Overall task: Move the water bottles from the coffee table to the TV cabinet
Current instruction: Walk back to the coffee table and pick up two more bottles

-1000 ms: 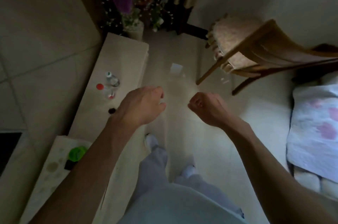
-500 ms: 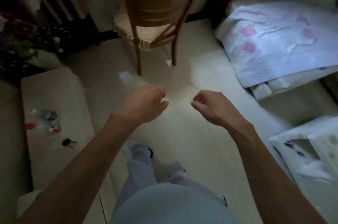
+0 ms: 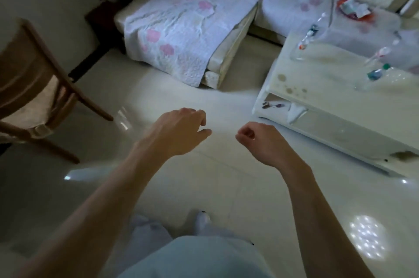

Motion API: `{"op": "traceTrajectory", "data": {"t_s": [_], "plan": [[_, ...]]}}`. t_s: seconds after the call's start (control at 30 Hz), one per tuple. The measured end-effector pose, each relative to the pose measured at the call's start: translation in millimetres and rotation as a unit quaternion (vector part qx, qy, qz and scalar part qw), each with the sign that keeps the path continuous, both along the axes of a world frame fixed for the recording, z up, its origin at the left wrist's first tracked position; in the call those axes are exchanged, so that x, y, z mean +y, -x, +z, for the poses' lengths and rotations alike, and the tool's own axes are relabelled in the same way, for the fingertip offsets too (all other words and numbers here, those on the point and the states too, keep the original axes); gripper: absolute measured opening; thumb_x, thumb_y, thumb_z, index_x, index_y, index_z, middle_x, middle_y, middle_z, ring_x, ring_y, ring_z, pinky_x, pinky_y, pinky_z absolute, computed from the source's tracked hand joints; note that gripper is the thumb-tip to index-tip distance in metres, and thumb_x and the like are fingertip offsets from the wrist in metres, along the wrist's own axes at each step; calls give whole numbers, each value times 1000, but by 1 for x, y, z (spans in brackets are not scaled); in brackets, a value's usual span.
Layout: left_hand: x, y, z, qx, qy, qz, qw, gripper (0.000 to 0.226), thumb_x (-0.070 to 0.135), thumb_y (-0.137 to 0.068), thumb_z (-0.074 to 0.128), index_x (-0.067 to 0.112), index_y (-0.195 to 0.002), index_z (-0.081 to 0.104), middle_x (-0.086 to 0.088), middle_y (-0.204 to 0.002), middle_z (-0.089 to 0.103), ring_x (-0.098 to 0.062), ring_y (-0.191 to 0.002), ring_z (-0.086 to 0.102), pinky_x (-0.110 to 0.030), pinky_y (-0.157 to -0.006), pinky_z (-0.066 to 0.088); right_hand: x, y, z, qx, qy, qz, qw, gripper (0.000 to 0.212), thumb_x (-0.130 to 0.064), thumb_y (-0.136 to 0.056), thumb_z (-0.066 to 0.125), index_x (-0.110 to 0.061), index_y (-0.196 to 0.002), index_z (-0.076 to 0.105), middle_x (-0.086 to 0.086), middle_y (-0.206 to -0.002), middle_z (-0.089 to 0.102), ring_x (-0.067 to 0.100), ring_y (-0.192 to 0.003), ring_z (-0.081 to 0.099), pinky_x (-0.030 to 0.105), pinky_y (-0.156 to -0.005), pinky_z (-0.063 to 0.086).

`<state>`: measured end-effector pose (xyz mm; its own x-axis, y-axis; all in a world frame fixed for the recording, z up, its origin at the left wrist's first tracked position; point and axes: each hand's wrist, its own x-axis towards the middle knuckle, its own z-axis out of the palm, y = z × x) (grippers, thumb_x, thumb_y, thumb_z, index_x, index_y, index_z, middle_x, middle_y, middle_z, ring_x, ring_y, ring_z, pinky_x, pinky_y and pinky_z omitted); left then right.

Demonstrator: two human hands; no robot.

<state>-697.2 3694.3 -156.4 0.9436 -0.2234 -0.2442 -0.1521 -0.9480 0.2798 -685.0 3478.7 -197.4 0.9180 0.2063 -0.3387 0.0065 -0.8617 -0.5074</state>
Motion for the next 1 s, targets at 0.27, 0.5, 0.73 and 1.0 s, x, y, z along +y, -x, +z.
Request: {"op": "traceTrajectory", "data": {"t_s": [0.27, 0.5, 0.73, 1.0], "plan": [[-73, -43, 0, 11, 4, -111, 994, 35, 49, -93, 48, 25, -115, 57, 6, -114, 64, -17, -99, 61, -34, -83, 49, -69, 1, 1, 6, 16, -105, 994, 24, -37, -95, 55, -20, -107, 67, -1, -107, 69, 16, -98, 62, 29, -80, 46], [-73, -84, -15, 48, 1, -171, 984, 36, 49, -93, 49, 24, -118, 57, 5, -113, 64, -16, -99, 61, -31, -85, 48, -64, -27, 0, 36, 49, -138, 989, 27, -39, -95, 53, -19, -109, 65, -1, -109, 68, 17, -99, 61, 30, -77, 43], [-28, -161, -20, 54, -3, -200, 978, 35, 50, -93, 47, 25, -117, 55, 5, -114, 64, -16, -102, 61, -33, -88, 49, -28, -85, 9, 42, 76, -179, 980, 26, -39, -93, 56, -20, -109, 65, -3, -108, 67, 18, -102, 61, 32, -84, 47], [30, -250, -1, 23, 1, -195, 980, 35, 48, -93, 48, 25, -117, 57, 6, -114, 64, -17, -103, 61, -33, -87, 47, 18, -157, 42, 21, 96, -173, 980, 31, -39, -94, 54, -18, -115, 64, -4, -111, 66, 16, -102, 61, 34, -90, 48]]}}
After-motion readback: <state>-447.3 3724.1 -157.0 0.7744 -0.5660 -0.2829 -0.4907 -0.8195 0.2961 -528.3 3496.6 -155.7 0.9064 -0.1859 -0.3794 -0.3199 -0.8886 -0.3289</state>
